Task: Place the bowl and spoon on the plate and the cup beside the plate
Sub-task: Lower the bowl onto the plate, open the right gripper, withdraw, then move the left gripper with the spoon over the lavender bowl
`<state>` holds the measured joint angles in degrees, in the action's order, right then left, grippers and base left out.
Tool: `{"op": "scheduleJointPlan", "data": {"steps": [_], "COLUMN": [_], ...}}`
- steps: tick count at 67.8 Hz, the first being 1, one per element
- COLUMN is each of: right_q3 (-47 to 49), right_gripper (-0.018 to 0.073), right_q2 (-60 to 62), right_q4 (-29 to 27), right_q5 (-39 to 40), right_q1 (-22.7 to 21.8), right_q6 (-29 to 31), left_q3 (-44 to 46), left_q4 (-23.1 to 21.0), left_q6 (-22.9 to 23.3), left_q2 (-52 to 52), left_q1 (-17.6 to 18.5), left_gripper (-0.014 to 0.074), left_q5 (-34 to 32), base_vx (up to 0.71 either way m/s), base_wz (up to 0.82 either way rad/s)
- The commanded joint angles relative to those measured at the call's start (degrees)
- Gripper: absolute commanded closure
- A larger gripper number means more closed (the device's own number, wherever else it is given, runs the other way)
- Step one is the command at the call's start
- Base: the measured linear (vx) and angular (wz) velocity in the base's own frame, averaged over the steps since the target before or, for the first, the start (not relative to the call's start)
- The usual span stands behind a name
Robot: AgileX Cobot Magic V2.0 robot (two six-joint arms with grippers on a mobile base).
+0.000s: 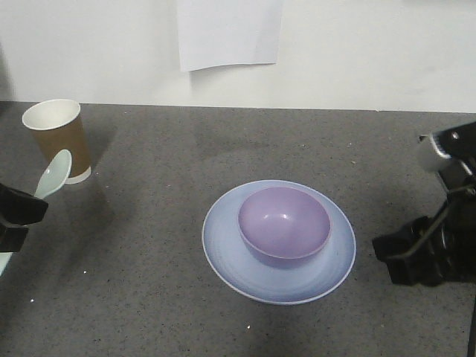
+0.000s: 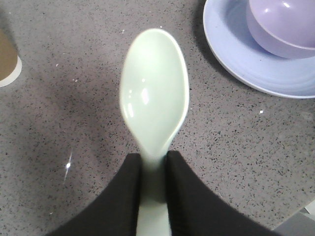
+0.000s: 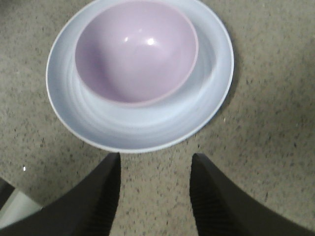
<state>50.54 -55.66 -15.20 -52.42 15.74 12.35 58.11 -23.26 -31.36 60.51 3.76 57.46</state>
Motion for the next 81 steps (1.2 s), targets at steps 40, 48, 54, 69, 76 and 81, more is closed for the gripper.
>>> {"op": "scheduleJointPlan", "data": {"steps": [40, 48, 54, 69, 76, 81], "right_q3": [-4.5, -4.5, -4.5, -4.5, -4.5, -4.5], "right_gripper": [0.0243, 0.0243, 0.0243, 0.0243, 0.0243, 0.0243], "right_q2": [4.8, 4.8, 4.8, 4.8, 4.8, 4.8], "right_q4": [-0.5, -0.5, -0.5, -0.5, -0.5, -0.5], "right_q5": [4.6, 4.6, 4.6, 4.6, 4.6, 4.6], "right_q1": [-0.2, -0.2, -0.2, -0.2, -0.2, -0.2], "right_q6": [2.1, 2.1, 2.1, 2.1, 2.1, 2.1], "left_q3": [1.6, 1.7, 2.3, 8.5, 11.8, 14.3], "left_q4": [-6.1, -6.5, -6.3, -5.3, -3.7, -2.5], "left_q6": [-7.8, -9.5, -10.2, -10.7, -10.7, -10.6], "left_q2": [-1.0, -0.5, 0.5, 5.4, 8.4, 11.2], "left_q1": [2.5, 5.1, 7.4, 13.6, 16.7, 19.0], "left_gripper": [0.0531, 0.0531, 0.0531, 0.0531, 0.0531, 0.0531], "left_q5": [-2.2, -2.9, -3.1, -1.6, -0.9, -0.5], "base_vx": [0.00, 0.00, 0.00, 0.00, 0.00, 0.00], "base_wz": [0.00, 0.00, 0.00, 0.00, 0.00, 0.00]}}
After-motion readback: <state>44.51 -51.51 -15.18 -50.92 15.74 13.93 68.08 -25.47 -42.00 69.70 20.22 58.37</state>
